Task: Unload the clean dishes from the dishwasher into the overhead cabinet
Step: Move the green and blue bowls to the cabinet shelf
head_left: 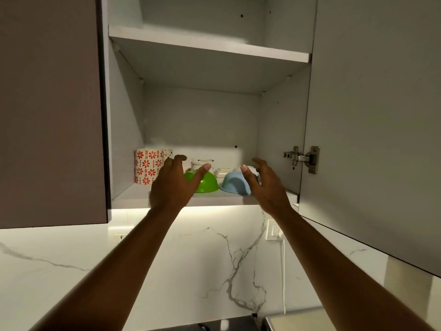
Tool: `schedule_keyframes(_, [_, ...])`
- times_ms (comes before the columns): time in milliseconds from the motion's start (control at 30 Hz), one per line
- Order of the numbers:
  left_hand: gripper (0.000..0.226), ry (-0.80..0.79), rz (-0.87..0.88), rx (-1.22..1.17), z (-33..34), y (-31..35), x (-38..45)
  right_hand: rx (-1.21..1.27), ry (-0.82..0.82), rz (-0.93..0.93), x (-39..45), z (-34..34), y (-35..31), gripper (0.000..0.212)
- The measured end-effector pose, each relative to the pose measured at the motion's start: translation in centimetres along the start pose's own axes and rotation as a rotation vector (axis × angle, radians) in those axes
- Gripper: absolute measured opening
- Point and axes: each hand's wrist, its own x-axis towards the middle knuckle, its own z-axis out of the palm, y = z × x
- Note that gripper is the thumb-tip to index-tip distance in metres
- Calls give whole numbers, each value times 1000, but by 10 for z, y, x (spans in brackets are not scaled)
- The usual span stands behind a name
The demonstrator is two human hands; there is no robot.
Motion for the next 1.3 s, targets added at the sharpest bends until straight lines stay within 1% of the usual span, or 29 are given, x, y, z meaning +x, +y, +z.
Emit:
schedule_keyframes(67, [81, 25, 44, -10, -5, 3, -11, 129, -2, 0, -7, -11, -4, 89])
schedule_keyframes(133, [79, 47, 92, -16, -11, 6, -25, 212, 36, -18, -21, -23, -6, 79])
schedule_keyframes(267, [72, 134, 159, 72, -23, 18, -63, 143, 159, -143, -67, -52, -2, 50])
schedule_keyframes(333, [70, 132, 158, 109, -30, 31, -83, 147, 152, -158, -88, -68, 3, 43])
schedule_keyframes(467, [67, 117, 135, 133, -42, 52, -121, 137, 98, -123, -124, -93, 13, 47])
schedule_keyframes(567, [72, 87, 126, 181, -55, 68, -155, 134, 65, -135, -151, -113, 13, 49])
schedule_keyframes(667, [78, 43, 110, 204, -71, 80, -185, 137, 40, -129, -172, -124, 7, 50])
schedule_keyframes(767, [82, -16, 73, 245, -92, 90, -212, 130, 23, -134, -193, -131, -4, 45])
schedule_keyframes(867, [82, -14, 45, 289, -121, 100, -229, 148, 18, -130, -212, -145, -18, 49])
schedule_keyframes(967, [82, 21, 8, 305, -141, 104, -236, 165, 39, -137, -228, -160, -27, 53])
schedule_keyframes(1067, [81, 43, -4, 285, -158, 111, -247, 152, 68, -129, -242, -181, -36, 50])
schedule_keyframes(1300, [79, -24, 14, 208, -201, 124, -306, 138, 136, -85, -299, -214, -67, 52])
